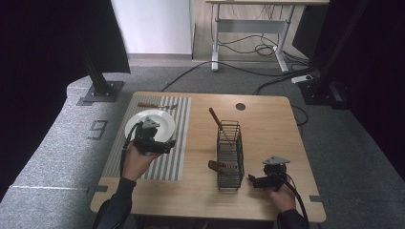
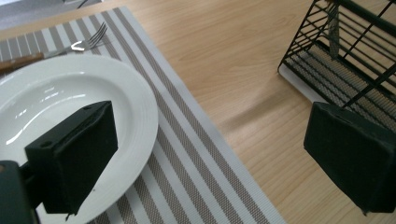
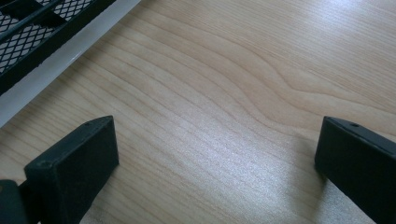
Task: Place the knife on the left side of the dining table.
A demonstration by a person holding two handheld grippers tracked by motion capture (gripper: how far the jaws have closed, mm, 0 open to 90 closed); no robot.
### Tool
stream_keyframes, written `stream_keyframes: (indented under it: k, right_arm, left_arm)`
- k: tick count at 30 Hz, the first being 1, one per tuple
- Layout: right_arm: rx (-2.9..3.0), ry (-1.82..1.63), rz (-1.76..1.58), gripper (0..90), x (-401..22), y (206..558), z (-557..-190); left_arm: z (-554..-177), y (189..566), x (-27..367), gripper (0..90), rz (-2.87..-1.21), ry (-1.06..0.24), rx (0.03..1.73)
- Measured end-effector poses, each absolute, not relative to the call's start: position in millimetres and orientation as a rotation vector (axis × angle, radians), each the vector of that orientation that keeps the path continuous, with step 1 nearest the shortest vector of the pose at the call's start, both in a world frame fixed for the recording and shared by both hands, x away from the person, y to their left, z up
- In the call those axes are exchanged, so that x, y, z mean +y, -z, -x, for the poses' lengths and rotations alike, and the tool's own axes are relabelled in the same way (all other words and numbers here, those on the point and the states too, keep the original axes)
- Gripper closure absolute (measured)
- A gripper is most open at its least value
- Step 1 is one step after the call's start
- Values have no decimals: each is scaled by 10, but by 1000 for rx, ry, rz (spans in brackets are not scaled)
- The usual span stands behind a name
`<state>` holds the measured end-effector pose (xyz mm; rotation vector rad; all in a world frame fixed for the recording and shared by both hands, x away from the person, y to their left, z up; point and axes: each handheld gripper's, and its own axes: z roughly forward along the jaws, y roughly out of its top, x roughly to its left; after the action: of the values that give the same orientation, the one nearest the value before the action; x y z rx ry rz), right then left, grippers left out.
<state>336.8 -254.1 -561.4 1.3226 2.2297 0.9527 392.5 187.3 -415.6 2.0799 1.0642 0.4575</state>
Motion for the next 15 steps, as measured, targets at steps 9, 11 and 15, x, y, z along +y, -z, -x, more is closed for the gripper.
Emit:
stream_keyframes:
  k: [9, 11, 15]
  right_arm:
    - [2229, -953, -1323, 0, -2541, 5614, -3369]
    - [2232, -951, -1322, 0, -2543, 5612, -3369]
    - [2233, -951, -1322, 0, -2543, 5612, -3368]
  left_arm:
    - [-4041, 4018, 1641, 10, -2088, -452, 1044]
    - [-4064, 3997, 1595, 4, -2092, -449, 1035]
    - [-4106, 3955, 1515, 0, -2093, -441, 1025]
